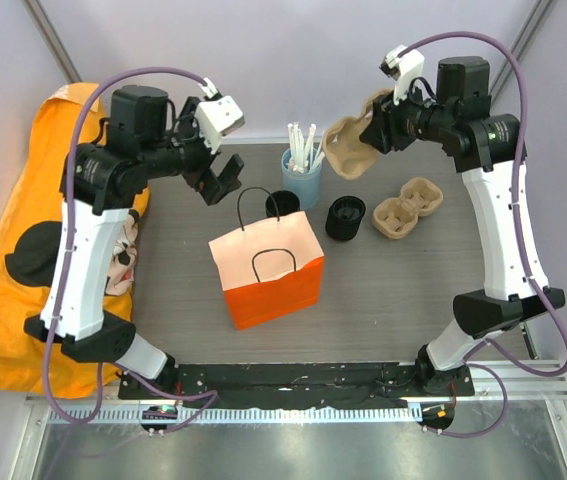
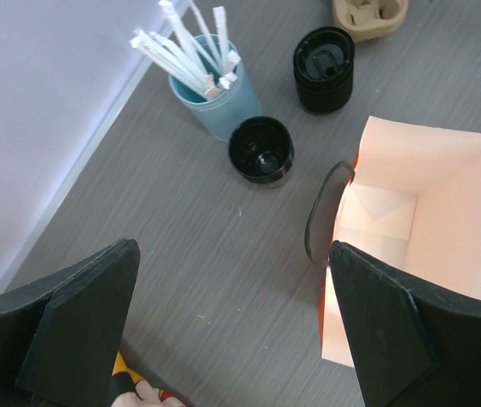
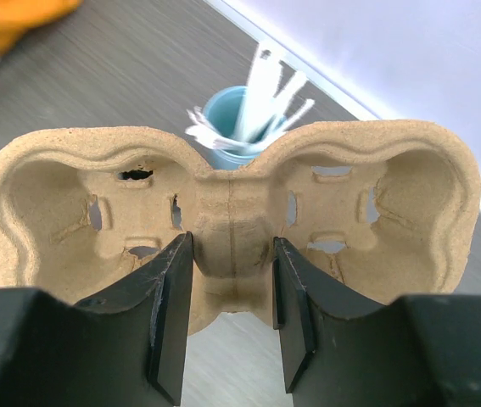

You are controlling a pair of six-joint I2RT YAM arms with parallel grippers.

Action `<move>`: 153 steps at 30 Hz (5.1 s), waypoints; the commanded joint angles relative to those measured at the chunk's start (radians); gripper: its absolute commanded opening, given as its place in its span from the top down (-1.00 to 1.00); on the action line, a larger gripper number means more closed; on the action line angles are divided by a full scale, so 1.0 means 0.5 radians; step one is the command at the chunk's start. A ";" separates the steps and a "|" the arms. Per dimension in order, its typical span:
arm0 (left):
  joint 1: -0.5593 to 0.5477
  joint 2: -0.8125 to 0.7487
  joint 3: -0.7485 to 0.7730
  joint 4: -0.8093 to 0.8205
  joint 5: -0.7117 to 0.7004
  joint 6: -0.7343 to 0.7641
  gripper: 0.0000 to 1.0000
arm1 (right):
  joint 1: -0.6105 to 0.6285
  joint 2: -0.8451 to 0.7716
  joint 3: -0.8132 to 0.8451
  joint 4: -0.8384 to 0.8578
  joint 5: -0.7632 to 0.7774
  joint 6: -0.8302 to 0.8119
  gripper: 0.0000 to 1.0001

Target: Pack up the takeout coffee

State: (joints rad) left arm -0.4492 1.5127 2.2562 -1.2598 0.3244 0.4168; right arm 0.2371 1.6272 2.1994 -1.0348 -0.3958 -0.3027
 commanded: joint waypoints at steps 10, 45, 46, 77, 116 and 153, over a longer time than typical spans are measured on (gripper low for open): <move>0.009 0.208 0.096 -0.192 0.593 0.302 -0.89 | 0.001 -0.401 -0.079 0.039 -0.414 0.210 0.30; 0.006 -0.043 -0.530 0.222 0.069 -0.459 0.80 | 0.449 -0.233 -0.055 0.348 -0.994 0.734 0.32; 0.003 -0.046 -0.536 0.228 0.063 -0.484 0.80 | 0.461 -0.226 -0.064 0.373 -1.033 0.765 0.32; 0.055 -0.083 -0.693 0.452 -0.287 -0.699 0.41 | 0.759 0.010 -0.573 1.091 -1.368 1.489 0.39; 0.162 -0.096 -0.702 0.538 -0.403 -0.818 0.39 | 0.735 0.108 -0.806 1.363 -1.193 1.915 0.42; 0.190 -0.102 -0.717 0.575 -0.538 -0.916 0.39 | 0.686 0.154 -0.987 1.551 -1.181 2.201 0.44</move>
State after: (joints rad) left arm -0.3592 1.4937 1.8954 -1.0271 0.0895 -0.0265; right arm 0.5819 1.7367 1.6882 -0.2222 -1.0039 0.8639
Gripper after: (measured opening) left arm 0.305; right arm 0.438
